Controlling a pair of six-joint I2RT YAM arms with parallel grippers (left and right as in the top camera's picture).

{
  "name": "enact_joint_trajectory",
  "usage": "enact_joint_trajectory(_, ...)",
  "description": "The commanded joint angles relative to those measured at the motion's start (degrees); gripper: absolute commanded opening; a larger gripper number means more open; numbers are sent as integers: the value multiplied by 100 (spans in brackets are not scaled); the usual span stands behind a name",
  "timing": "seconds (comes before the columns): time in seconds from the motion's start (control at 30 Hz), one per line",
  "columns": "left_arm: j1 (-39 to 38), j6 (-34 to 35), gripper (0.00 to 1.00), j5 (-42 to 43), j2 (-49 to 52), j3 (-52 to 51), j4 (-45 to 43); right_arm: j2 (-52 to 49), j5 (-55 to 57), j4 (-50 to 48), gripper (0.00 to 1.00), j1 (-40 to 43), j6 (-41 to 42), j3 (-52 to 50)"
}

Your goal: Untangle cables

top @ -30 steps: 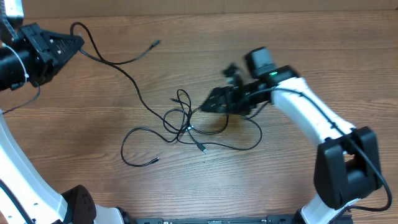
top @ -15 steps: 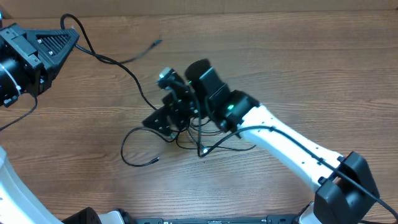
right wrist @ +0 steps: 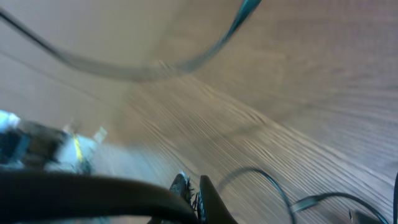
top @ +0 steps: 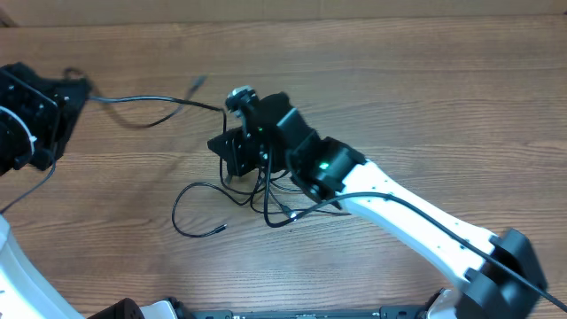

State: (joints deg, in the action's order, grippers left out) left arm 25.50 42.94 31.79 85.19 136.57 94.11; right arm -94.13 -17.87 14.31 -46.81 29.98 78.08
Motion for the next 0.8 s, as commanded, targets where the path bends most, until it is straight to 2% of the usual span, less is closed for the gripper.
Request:
enact_joint_trajectory(0.0,-39,-564,4,-2039,68,-37,269,1025,-127,-125,4,205,892,120)
enact_joint_trajectory(0.17,-39,-702,6,-2035,175,-291,269,2028,-197,-216,4,649,1674,120)
enact_joint_trajectory(0.3,-42,-852,6,-1974,225,-640,269,2892,-404,-695,4,994,1685,118)
enact_joint_trajectory(0.43,-42,-852,4,-1971,225,-1067,269,3571,-345,-944,4,1515,1298,118)
enact_joint_trajectory(0.5,-42,-1047,4,-1891,225,-1318,269,3982,-101,-632,4,2006,1303,118)
enact_joint_trajectory(0.67,-42,-1147,4,-1663,227,-1449,251,4094,-61,-7,4,2374,1300,116)
enact_joint_trajectory(0.7,-42,-1147,4,-1663,227,-1449,240,4048,-61,247,11,2374,1300,116)
enact_joint_trajectory(0.77,-39,-1147,4,-1565,229,-1449,188,3832,-63,933,54,2374,1300,111)
